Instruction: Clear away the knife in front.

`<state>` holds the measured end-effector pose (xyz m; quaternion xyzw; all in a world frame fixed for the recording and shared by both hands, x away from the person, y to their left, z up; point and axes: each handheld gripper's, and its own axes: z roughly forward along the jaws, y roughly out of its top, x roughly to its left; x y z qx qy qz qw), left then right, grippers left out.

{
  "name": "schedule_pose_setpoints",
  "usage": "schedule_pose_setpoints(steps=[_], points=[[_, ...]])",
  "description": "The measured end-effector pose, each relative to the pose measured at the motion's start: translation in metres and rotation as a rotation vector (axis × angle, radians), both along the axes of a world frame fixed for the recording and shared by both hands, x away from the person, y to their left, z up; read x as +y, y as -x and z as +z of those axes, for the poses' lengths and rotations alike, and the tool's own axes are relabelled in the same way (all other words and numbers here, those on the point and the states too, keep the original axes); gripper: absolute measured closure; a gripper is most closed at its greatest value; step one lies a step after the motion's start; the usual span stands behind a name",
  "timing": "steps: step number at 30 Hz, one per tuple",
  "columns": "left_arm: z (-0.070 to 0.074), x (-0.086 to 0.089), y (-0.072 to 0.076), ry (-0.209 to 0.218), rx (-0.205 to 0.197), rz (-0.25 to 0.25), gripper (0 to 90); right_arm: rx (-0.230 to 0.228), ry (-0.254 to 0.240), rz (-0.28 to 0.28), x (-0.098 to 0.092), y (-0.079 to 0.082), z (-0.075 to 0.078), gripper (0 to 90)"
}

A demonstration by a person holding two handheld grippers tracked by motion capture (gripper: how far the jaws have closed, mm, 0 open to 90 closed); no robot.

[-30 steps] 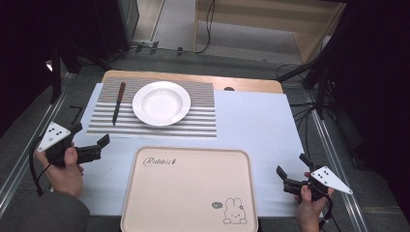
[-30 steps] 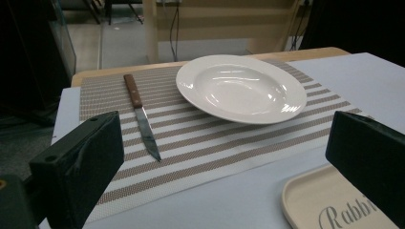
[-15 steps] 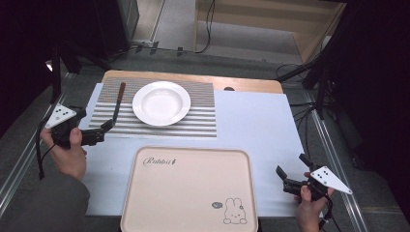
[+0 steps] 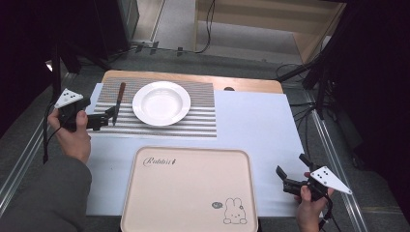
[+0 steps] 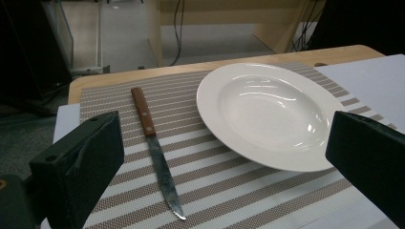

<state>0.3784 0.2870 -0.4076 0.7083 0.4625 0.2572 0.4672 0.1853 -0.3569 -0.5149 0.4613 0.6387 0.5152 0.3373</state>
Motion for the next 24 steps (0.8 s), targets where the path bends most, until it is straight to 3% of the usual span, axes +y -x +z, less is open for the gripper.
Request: schedule_pose_setpoints(steps=[14, 24], points=[[-0.001, -0.003, -0.042, -0.016, 0.06, 0.031, 0.0, 0.001, 0.0, -0.003, 0.0, 0.0, 0.0, 0.0], [-0.007, 0.001, -0.068, -0.022, 0.128, 0.066, 0.0, 0.0, -0.001, -0.003, 0.0, 0.0, 0.0, 0.0]])
